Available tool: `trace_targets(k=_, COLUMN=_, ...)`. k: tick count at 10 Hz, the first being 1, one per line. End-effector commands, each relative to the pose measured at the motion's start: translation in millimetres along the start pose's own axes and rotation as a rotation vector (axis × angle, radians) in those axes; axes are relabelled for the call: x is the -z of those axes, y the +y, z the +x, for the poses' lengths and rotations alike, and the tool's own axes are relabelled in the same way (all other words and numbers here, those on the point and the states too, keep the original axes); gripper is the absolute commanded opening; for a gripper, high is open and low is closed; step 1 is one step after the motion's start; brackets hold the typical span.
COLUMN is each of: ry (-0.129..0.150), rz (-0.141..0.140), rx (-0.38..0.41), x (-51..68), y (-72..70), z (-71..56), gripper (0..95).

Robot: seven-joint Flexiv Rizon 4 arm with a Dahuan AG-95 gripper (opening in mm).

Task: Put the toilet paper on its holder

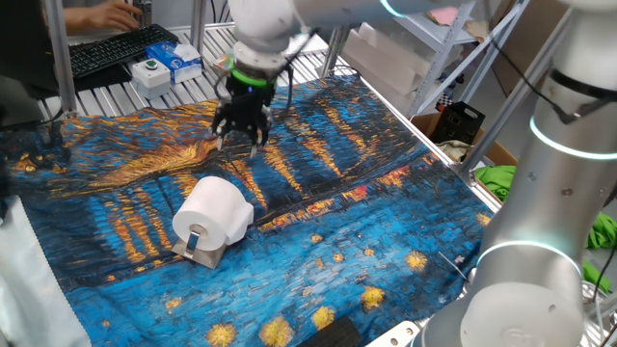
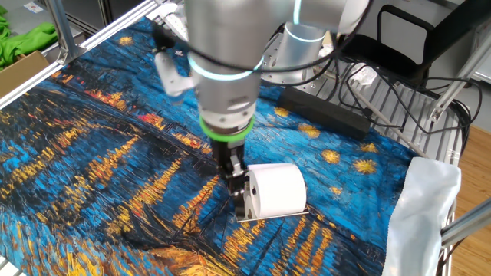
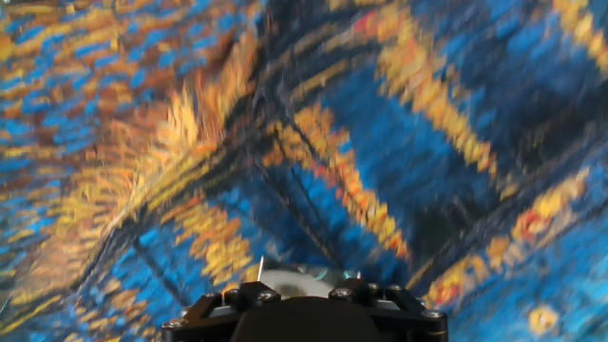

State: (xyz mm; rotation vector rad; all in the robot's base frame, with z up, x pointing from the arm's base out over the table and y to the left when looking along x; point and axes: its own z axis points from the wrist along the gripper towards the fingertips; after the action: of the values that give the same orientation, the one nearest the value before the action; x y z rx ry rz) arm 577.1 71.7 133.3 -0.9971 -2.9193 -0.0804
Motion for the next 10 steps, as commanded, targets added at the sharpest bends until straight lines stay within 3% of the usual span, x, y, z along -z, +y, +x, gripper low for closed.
trace_targets(k=1, ry=-0.007, rz=-0.007, rx=-0.032, x=2.3, y=-3.1, z=2.3, gripper=57.0)
trace_targets(k=7, ry=-0.005, rz=-0.003, rx=0.008, x=1.2, y=-4.7, z=-3.6, gripper=57.0)
trace_targets(k=10, ry=-0.011, rz=-0.008, rx=0.099, x=-0.8, y=-7.7, z=-15.1, gripper=57.0)
